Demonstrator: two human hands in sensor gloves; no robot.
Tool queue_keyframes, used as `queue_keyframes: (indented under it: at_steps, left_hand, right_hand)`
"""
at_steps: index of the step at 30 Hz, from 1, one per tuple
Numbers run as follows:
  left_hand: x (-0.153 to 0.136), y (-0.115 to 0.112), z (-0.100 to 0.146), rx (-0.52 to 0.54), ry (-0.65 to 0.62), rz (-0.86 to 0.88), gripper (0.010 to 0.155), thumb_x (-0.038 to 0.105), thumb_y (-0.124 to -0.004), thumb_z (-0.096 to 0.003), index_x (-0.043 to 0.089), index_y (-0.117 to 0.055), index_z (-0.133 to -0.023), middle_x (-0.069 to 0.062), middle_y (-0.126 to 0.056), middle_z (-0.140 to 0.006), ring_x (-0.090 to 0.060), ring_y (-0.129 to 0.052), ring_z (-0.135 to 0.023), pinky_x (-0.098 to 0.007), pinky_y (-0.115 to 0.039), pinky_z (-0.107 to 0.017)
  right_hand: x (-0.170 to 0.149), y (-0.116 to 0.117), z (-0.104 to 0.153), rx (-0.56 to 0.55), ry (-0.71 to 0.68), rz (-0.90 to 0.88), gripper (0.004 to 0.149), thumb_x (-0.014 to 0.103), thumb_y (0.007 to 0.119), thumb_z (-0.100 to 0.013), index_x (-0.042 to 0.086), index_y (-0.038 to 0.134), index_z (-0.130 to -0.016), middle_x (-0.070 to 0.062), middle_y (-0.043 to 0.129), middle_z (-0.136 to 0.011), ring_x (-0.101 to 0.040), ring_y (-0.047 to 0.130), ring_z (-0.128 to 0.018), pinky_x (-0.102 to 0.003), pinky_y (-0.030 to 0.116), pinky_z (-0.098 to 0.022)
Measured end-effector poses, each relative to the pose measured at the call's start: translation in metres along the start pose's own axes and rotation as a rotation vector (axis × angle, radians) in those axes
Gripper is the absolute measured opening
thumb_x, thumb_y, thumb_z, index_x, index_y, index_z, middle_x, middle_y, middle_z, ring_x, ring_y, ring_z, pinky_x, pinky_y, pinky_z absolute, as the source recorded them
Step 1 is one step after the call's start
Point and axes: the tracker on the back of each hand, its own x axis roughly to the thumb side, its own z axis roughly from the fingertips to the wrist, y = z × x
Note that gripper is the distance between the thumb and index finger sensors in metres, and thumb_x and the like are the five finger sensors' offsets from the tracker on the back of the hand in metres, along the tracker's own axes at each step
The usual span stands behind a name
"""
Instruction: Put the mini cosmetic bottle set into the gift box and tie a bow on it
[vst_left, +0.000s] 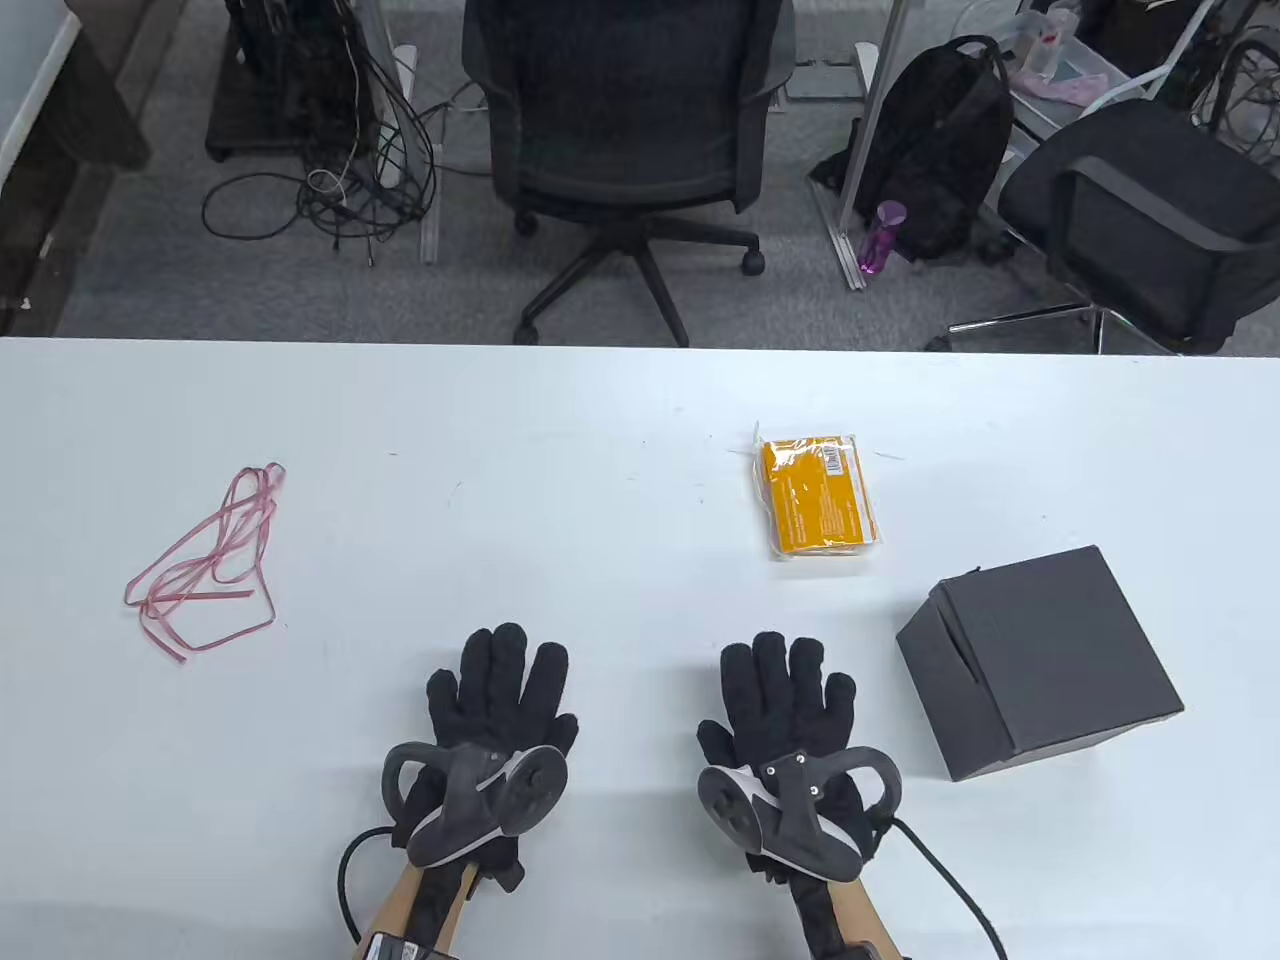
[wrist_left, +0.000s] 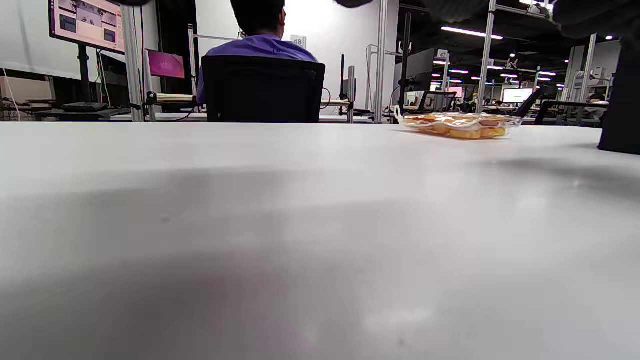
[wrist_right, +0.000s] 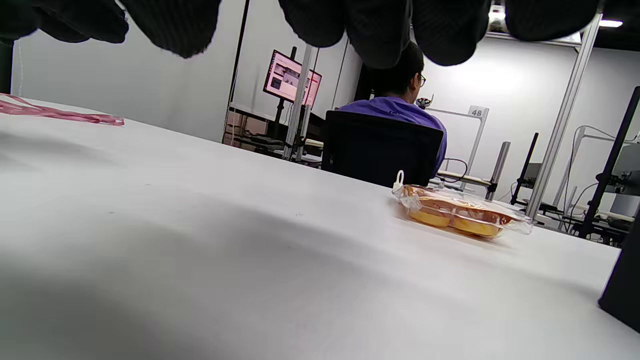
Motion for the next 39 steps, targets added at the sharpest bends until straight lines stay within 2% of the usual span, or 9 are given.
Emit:
queue_keyframes:
  at_steps: [4, 16, 21, 24, 27, 30, 34, 39]
  left_hand:
    - [-0.001, -0.001, -0.001, -0.018, 0.013, 0.007, 0.072, 0.054, -0.054, -0.0598, 0.02, -0.033, -0.119, -0.026, -0.028, -0.12, -0.057, -0.042, -0.109, -0.074, -0.056, -0.073]
    - [-0.003, 0.007, 0.002, 0.021, 0.033, 0.018, 0.072, 0.054, -0.054, -0.0599, 0.02, -0.033, -0.119, -0.026, -0.028, -0.12, -0.058, -0.042, -0.108, -0.075, -0.056, -0.072]
    - [-0.004, 0.014, 0.005, 0.044, 0.041, 0.032, 0.072, 0.054, -0.054, -0.06, 0.02, -0.033, -0.119, -0.026, -0.028, -0.12, -0.058, -0.041, -0.109, -0.075, -0.056, -0.072]
    - [-0.005, 0.015, 0.006, 0.047, 0.048, 0.038, 0.072, 0.054, -0.055, -0.06, 0.02, -0.033, -0.12, -0.026, -0.028, -0.12, -0.058, -0.042, -0.109, -0.075, -0.056, -0.072]
    - [-0.006, 0.016, 0.005, 0.049, 0.054, 0.048, 0.072, 0.054, -0.055, -0.0599, 0.02, -0.033, -0.12, -0.026, -0.028, -0.12, -0.058, -0.042, -0.109, -0.075, -0.056, -0.072]
    - [-0.007, 0.017, 0.005, 0.048, 0.061, 0.054, 0.072, 0.054, -0.055, -0.0599, 0.02, -0.034, -0.12, -0.026, -0.028, -0.12, -0.058, -0.041, -0.109, -0.075, -0.056, -0.072]
    - [-0.01, 0.02, 0.006, 0.055, 0.071, 0.068, 0.072, 0.054, -0.054, -0.0599, 0.02, -0.034, -0.12, -0.026, -0.029, -0.12, -0.058, -0.042, -0.109, -0.076, -0.056, -0.071]
    - [-0.012, 0.023, 0.007, 0.06, 0.075, 0.092, 0.072, 0.054, -0.055, -0.06, 0.02, -0.034, -0.12, -0.026, -0.029, -0.12, -0.057, -0.042, -0.109, -0.075, -0.056, -0.072]
  right_hand:
    - [-0.002, 0.001, -0.001, 0.006, 0.006, -0.019, 0.075, 0.046, 0.061, -0.059, -0.002, 0.042, -0.113, -0.036, 0.048, -0.113, -0.064, 0.049, -0.096, -0.079, 0.049, -0.061]
    - [-0.006, -0.004, 0.001, -0.019, 0.021, -0.038, 0.075, 0.045, 0.062, -0.059, -0.003, 0.043, -0.113, -0.036, 0.049, -0.112, -0.065, 0.05, -0.095, -0.08, 0.048, -0.06]
    - [-0.022, -0.04, 0.006, -0.164, 0.09, -0.004, 0.076, 0.048, 0.064, -0.058, -0.002, 0.047, -0.113, -0.035, 0.053, -0.113, -0.064, 0.05, -0.096, -0.082, 0.047, -0.06]
    - [-0.041, -0.061, 0.008, -0.194, 0.175, 0.001, 0.075, 0.048, 0.067, -0.058, -0.001, 0.051, -0.112, -0.034, 0.058, -0.112, -0.063, 0.054, -0.096, -0.081, 0.047, -0.061]
    - [-0.067, -0.072, 0.006, -0.166, 0.265, -0.002, 0.079, 0.05, 0.065, -0.058, -0.002, 0.047, -0.115, -0.035, 0.054, -0.114, -0.065, 0.05, -0.098, -0.083, 0.045, -0.062]
    - [-0.098, -0.075, 0.003, -0.063, 0.386, 0.019, 0.089, 0.055, 0.063, -0.058, -0.006, 0.036, -0.117, -0.039, 0.04, -0.117, -0.07, 0.038, -0.098, -0.086, 0.04, -0.061]
    - [-0.136, -0.064, -0.002, 0.1, 0.459, 0.013, 0.11, 0.066, 0.065, -0.052, -0.01, 0.02, -0.117, -0.046, 0.024, -0.114, -0.073, 0.028, -0.097, -0.089, 0.036, -0.06]
    - [-0.159, -0.054, 0.0, 0.221, 0.516, -0.009, 0.118, 0.07, 0.065, -0.05, -0.011, 0.009, -0.114, -0.05, 0.013, -0.111, -0.076, 0.017, -0.094, -0.095, 0.031, -0.056]
